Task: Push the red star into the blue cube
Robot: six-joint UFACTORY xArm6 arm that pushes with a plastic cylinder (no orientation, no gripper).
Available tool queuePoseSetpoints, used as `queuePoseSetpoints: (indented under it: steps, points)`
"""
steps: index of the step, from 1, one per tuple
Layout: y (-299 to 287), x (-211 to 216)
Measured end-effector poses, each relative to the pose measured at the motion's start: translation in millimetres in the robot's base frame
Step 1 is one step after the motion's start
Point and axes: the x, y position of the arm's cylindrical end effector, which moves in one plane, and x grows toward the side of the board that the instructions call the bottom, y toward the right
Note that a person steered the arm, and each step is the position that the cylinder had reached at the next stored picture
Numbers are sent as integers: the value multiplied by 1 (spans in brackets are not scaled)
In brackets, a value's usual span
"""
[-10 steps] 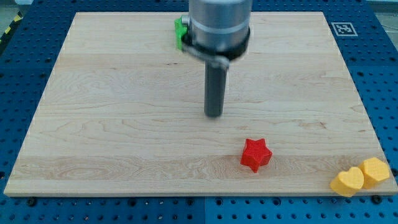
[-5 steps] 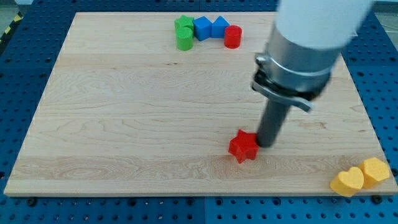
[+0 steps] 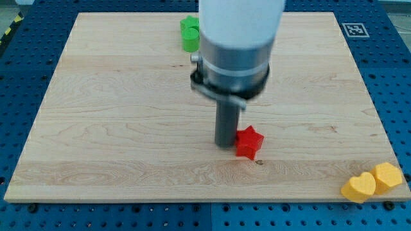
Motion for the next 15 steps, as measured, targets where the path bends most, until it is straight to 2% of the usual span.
queuePoseSetpoints:
  steps: [1, 3, 4, 6, 8, 9, 10, 12, 13, 14, 15]
  points:
    - [0, -34]
    - [6, 43]
    - [41, 52]
    - [52, -33]
    - [50, 47]
    - [78, 67]
    - [99, 42]
    - [73, -69]
    - [72, -89]
    - [77, -60]
    - [51, -47]
